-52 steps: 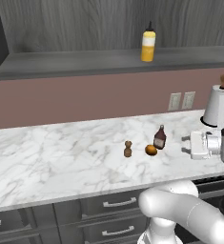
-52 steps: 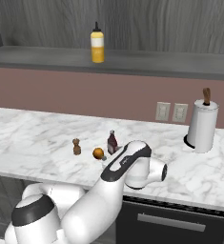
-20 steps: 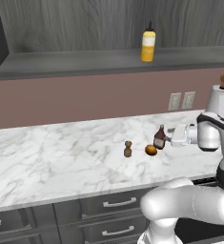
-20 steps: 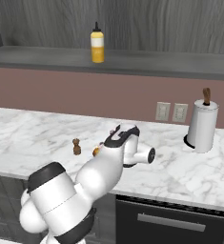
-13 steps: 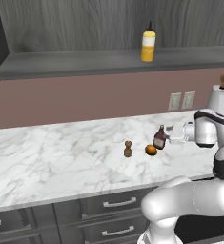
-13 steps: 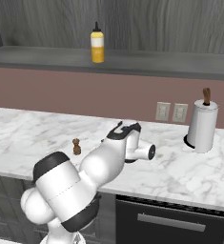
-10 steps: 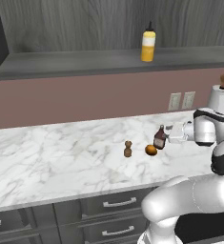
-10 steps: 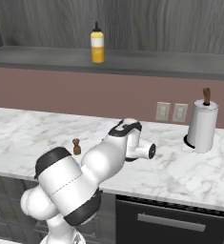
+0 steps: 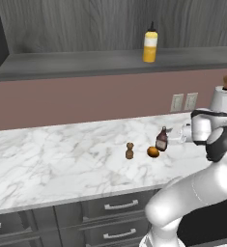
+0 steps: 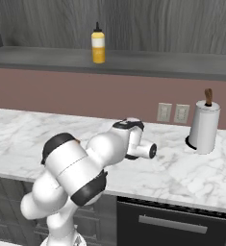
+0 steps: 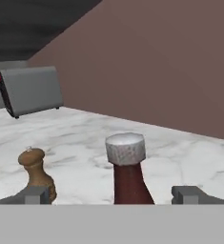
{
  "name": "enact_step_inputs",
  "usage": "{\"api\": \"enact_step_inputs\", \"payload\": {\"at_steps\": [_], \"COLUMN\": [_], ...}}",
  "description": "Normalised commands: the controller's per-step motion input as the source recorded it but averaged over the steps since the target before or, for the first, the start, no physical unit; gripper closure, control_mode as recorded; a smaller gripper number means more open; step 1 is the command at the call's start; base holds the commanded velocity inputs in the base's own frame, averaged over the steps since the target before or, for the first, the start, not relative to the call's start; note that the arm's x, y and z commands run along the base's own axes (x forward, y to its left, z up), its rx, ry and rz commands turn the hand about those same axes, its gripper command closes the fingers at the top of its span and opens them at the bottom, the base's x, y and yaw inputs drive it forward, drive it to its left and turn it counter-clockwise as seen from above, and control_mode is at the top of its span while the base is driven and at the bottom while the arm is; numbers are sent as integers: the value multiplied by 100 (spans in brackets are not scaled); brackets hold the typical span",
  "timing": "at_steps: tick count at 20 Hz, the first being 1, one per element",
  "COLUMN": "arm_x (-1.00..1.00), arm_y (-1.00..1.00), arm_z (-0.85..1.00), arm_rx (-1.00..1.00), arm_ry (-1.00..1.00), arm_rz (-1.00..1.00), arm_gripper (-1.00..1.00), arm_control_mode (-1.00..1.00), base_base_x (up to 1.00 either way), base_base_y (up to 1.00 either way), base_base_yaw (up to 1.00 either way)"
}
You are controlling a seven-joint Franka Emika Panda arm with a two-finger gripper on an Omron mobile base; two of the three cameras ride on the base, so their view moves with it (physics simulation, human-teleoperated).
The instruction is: There are various items on the counter. Only move the condiments/shakers into the cabinet.
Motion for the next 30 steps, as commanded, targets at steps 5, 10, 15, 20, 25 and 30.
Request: {"api": "enact_step_inputs", "payload": {"at_steps": [5,10,15,20,25,30], "arm_x": [10,24,24,9,-20,-90], "arm_y": [-17,-12,0,1,0,34], "arm_z": [-19,-13,-19,-15,18,97], "arm_rx": [0,0,0,0,0,-1], "arm_ry": [1,2,9,8,-8,-32], "arm_rz": [-3,-5,-1,0,0,0], "arm_gripper": [-100,-100,-100,100,100,100], "arm_control_mode": [-100,-100,-100,-100,-100,-100], "base_base_x": [0,0,0,0,0,0], "base_base_y": [0,0,0,0,0,0], "base_base_yaw": [0,0,0,0,0,0]}}
